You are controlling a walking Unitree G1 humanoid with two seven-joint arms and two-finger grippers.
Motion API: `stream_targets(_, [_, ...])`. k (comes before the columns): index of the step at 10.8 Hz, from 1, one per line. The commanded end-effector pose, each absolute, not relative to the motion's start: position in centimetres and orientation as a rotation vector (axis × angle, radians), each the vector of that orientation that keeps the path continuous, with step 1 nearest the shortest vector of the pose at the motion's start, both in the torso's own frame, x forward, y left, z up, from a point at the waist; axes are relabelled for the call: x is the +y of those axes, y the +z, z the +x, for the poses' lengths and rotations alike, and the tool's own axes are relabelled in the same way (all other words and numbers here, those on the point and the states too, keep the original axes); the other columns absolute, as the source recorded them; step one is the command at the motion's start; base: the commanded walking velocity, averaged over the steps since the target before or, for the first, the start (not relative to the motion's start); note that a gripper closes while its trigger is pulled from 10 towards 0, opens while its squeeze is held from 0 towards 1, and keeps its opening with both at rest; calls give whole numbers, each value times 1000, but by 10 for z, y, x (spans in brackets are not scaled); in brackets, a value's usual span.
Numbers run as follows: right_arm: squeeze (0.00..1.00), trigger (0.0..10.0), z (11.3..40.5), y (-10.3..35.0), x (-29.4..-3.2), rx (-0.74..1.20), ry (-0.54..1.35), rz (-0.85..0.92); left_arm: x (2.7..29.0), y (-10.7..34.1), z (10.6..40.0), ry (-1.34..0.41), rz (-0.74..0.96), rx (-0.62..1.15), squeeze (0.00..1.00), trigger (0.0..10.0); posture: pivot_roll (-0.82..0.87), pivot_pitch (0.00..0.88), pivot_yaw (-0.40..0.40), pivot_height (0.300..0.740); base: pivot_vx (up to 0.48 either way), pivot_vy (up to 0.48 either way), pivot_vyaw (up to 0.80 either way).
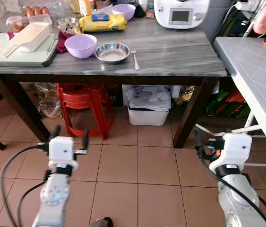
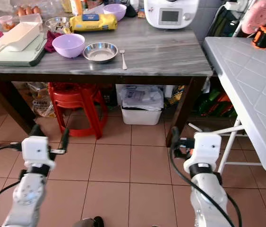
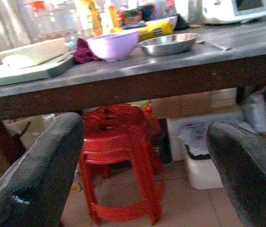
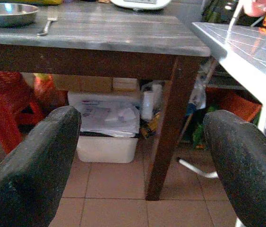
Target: Setting the table
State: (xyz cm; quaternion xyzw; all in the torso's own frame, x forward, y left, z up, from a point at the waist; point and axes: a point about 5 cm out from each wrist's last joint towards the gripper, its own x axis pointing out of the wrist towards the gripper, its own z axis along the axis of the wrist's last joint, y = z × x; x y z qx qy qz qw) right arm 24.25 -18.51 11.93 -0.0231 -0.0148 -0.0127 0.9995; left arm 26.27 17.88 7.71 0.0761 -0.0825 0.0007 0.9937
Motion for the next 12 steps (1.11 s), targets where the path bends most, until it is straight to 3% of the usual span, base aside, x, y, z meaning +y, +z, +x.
stream_targets(1, [0,10000,246,128,-177,-69,13,-57,172,80,266,-28,154,-168,0,10000,-61,90,41,740,0,0,0])
stream_targets(5, [0,10000,262,142,-169,-118,49,-52,158,88,272,-9,128,-194,0,10000,-43,87,26,740,0,0,0])
stream_targets(12, [0,10000,266,140,-161,-110,63,-36,158,89,270,-29,133,-163,0,10000,-30,96,34,740,0,0,0])
